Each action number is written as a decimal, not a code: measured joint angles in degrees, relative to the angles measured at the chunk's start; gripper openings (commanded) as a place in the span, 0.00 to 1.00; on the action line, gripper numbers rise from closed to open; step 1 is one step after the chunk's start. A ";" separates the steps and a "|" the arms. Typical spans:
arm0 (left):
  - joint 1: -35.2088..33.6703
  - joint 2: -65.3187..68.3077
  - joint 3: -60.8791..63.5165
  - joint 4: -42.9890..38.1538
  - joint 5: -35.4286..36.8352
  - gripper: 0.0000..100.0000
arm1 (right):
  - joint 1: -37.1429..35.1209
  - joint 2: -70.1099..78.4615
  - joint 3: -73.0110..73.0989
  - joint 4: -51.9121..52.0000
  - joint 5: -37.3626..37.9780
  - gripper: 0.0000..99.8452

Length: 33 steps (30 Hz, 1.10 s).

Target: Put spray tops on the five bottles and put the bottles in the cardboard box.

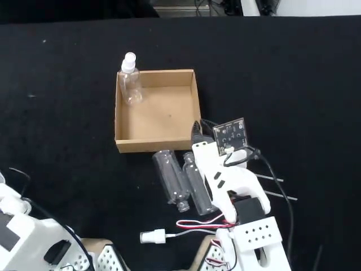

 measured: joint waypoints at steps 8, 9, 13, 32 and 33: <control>0.00 -0.09 -2.99 4.57 -1.14 0.32 | 0.00 0.00 0.00 0.00 0.00 0.02; 0.00 -0.09 -2.99 4.57 -2.11 0.32 | 0.00 0.00 0.00 0.00 0.00 0.02; 0.00 -0.09 -2.99 4.57 -3.87 0.32 | 0.00 0.00 0.00 0.00 0.00 0.02; 0.00 -0.70 -2.46 4.57 -4.40 0.32 | 0.00 0.00 0.00 0.00 0.00 0.02; 0.00 -0.70 -2.46 4.57 -4.40 0.32 | 0.00 0.00 0.00 0.00 0.00 0.02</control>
